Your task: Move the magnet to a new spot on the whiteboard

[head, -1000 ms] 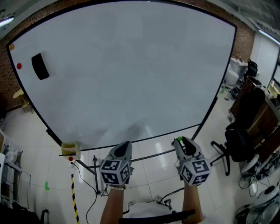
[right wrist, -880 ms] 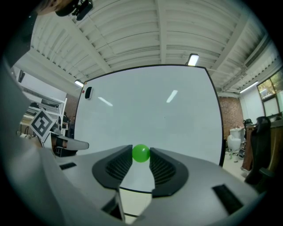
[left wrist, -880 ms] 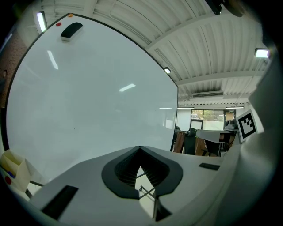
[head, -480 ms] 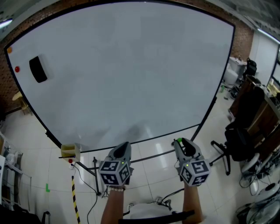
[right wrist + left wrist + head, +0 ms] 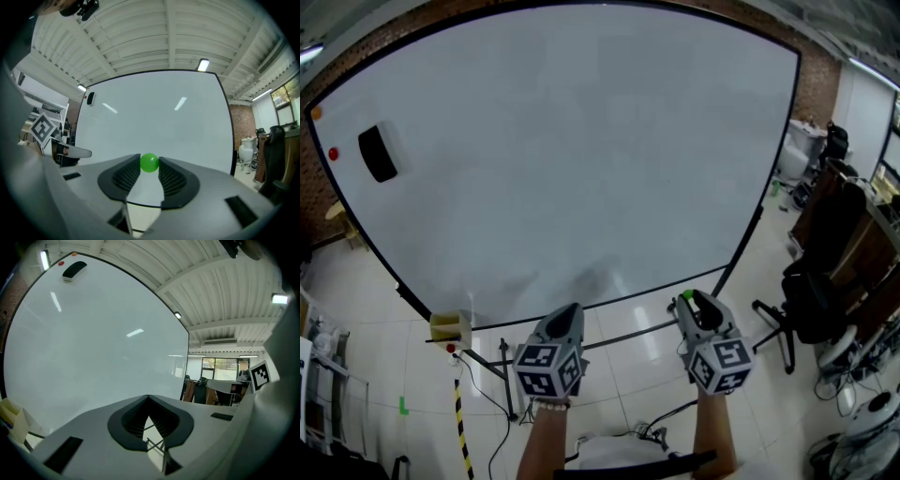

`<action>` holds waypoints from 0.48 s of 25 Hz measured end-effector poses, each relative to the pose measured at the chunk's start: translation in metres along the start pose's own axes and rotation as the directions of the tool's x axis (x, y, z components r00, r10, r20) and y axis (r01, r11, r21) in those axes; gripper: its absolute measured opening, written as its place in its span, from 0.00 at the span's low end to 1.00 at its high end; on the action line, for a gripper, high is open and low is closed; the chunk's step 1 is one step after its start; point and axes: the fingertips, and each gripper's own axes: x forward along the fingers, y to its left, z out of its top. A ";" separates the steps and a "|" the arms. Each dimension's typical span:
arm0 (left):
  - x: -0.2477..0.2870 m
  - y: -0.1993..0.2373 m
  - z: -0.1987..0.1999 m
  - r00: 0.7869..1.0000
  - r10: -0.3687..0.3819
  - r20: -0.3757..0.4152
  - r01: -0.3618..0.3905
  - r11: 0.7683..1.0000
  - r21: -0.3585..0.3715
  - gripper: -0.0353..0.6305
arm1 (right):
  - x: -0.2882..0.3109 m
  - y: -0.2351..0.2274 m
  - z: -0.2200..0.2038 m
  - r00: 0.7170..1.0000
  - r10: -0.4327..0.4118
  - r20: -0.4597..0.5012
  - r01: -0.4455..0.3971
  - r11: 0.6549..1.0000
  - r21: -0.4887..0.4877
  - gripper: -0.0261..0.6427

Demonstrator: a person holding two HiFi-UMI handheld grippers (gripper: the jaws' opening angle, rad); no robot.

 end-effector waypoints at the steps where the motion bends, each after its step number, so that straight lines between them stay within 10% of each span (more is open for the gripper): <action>1: 0.000 -0.001 0.001 1.000 -0.002 0.000 0.002 1.000 0.000 0.05 | 0.000 -0.001 0.003 1.000 -0.001 0.005 0.002 1.000 -0.006 0.25; 12: 0.012 -0.005 0.008 1.000 -0.011 -0.003 0.011 1.000 0.021 0.05 | 0.024 -0.010 0.054 0.997 0.011 0.080 -0.002 0.994 -0.113 0.25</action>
